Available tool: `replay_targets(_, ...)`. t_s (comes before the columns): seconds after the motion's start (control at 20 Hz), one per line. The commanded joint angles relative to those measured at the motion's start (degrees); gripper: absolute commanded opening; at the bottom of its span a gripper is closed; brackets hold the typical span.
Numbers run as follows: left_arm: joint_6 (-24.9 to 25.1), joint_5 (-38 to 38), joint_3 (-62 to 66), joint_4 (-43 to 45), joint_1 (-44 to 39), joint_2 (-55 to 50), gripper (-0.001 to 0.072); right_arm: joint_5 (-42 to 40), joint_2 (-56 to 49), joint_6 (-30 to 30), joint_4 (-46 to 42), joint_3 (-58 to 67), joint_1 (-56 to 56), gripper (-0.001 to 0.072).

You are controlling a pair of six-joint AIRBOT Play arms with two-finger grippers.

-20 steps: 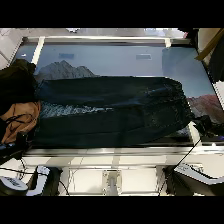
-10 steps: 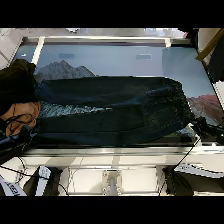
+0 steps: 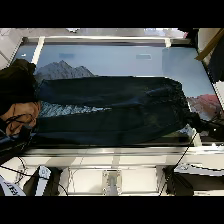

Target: Fold the clothes and pants, and hang the long-sleeved shirts on hangers.

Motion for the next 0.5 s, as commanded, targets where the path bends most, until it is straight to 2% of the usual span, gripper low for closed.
replay_targets(0.0, -2.2, -1.0, 4.7, 6.6, 0.0, 0.1, 0.0011, 8.2, 2.9, -0.4, -0.1, 2.5, -1.5, 0.0057)
replay_targets(0.15, -2.4, -4.2, 13.5, 9.6, 0.0, 0.1, 0.0011, 19.6, 9.4, 3.6, -4.5, 6.8, -7.1, 0.0056)
replay_targets(0.3, -2.3, -8.9, 21.0, 8.2, -1.4, 0.1, 0.0011, 29.9, 17.4, 9.0, -15.5, 11.0, -11.4, 0.0056)
replay_targets(0.45, -2.3, -15.3, 25.7, 9.1, -4.4, 0.1, 0.0011, 33.9, 25.4, 12.5, -22.2, 13.2, -13.0, 0.0055)
